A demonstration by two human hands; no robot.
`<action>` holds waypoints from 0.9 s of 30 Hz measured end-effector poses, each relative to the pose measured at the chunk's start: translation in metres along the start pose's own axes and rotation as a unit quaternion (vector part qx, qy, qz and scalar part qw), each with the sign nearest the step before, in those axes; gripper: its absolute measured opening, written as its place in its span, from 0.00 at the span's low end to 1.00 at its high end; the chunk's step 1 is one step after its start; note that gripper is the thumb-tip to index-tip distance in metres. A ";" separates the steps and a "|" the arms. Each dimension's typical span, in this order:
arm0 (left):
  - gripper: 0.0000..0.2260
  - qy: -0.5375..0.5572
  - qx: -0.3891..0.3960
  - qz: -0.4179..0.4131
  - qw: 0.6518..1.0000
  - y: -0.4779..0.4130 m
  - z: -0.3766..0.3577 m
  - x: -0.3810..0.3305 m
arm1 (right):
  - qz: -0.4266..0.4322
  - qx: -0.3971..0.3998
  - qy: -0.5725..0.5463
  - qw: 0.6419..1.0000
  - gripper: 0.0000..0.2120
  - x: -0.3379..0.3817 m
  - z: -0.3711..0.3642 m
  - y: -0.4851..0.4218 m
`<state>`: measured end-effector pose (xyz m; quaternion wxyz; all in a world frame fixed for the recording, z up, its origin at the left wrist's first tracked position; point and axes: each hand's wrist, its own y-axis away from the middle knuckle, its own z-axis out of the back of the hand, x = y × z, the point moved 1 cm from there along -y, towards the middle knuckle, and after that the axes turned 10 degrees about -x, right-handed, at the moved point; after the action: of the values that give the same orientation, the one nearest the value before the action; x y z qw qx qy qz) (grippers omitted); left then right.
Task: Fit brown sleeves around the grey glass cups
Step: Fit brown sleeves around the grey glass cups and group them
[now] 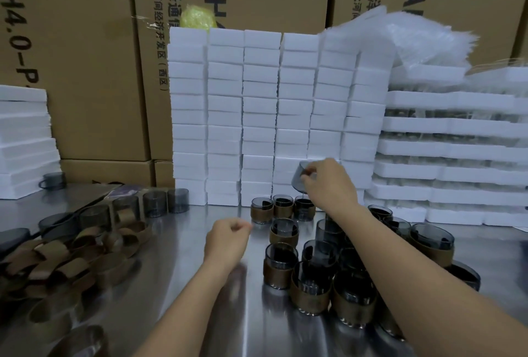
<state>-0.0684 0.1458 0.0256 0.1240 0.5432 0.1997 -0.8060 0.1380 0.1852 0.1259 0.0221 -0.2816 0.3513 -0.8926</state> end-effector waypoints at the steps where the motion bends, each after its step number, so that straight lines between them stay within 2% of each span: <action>1: 0.06 0.090 -0.001 0.024 0.996 0.002 0.000 -0.020 | 0.020 -0.022 -0.030 0.999 0.09 0.010 0.010 0.000; 3: 0.07 0.241 0.025 0.071 0.968 0.012 0.003 -0.067 | 0.059 -0.056 -0.086 0.993 0.09 0.030 0.032 0.004; 4: 0.10 0.299 0.058 0.092 0.948 0.018 0.005 -0.091 | 0.077 -0.079 -0.111 0.988 0.08 0.039 0.043 0.007; 7: 0.26 0.422 0.203 0.134 0.873 0.042 0.011 -0.148 | 0.122 -0.161 -0.197 0.959 0.06 0.060 0.073 0.025; 9: 0.34 0.467 0.272 0.139 0.829 0.057 0.015 -0.170 | 0.138 -0.190 -0.214 0.948 0.06 0.069 0.086 0.037; 12: 0.36 0.533 0.331 0.159 0.762 0.072 0.022 -0.183 | 0.149 -0.186 -0.214 0.947 0.04 0.074 0.094 0.049; 14: 0.32 0.551 0.346 0.184 0.736 0.081 0.023 -0.186 | 0.160 -0.197 -0.200 0.946 0.08 0.076 0.098 0.055; 17: 0.26 0.544 0.341 0.184 0.744 0.090 0.025 -0.191 | 0.159 -0.198 -0.241 0.937 0.23 0.073 0.106 0.057; 20: 0.25 0.539 0.355 0.171 0.744 0.093 0.024 -0.191 | 0.119 -0.162 -0.315 0.928 0.32 0.066 0.112 0.054; 22: 0.27 0.527 0.363 0.166 0.750 0.095 0.021 -0.190 | 0.112 -0.168 -0.305 0.931 0.31 0.061 0.113 0.053; 24: 0.28 0.509 0.365 0.155 0.764 0.097 0.015 -0.190 | 0.104 -0.196 -0.291 0.931 0.26 0.059 0.112 0.053; 27: 0.30 0.480 0.368 0.144 0.783 0.101 0.007 -0.188 | 0.060 -0.222 -0.329 0.916 0.18 0.054 0.115 0.052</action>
<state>0.0391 0.0498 0.1827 -0.0827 0.8869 -0.1592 -0.4258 0.1439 0.0625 0.1877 0.1264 -0.5355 0.5298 -0.6455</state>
